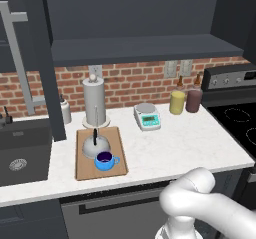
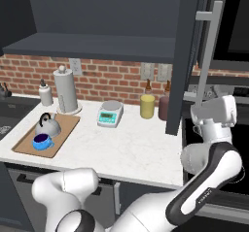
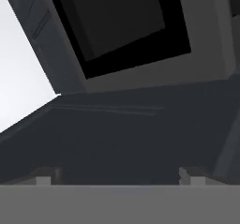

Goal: Pick the kettle from the counter and place it on the tray. Then pick the mug from the cabinet and place it on the tray. Then close the cabinet doors.

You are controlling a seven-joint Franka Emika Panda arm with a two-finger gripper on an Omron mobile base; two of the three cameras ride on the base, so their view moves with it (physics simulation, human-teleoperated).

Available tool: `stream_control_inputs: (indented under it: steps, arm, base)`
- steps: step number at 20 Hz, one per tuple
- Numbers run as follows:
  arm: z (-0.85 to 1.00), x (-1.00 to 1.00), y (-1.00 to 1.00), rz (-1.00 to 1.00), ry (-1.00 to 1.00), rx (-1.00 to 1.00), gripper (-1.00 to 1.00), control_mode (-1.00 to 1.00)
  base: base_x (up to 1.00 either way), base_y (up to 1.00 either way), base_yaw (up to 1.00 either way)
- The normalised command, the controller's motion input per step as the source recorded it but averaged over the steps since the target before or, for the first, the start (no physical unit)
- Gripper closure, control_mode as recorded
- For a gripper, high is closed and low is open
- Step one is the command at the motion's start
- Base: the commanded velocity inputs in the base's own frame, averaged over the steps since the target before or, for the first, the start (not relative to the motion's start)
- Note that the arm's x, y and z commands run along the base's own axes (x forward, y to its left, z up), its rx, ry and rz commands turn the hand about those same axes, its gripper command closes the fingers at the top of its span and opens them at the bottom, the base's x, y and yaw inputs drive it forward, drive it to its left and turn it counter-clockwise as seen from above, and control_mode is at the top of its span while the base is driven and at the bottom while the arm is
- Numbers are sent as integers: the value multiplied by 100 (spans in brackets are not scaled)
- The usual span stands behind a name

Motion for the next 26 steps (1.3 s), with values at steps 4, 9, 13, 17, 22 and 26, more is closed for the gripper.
stream_control_inputs:
  steps: [4,9,13,17,22,26]
  arm:
    - [34,0,84,-4,-19,0,-100,-100]
    - [67,0,67,-6,-15,0,-100,-100]
    - [70,0,63,-8,-4,0,-100,-100]
    - [47,0,67,-10,3,0,-100,-100]
    - [38,0,59,-9,14,0,-100,-100]
    - [54,0,44,-9,20,0,-100,-100]
  base:
    - [0,0,0]
    - [0,0,0]
    - [0,0,0]
    - [0,0,0]
    - [0,0,0]
    - [0,0,0]
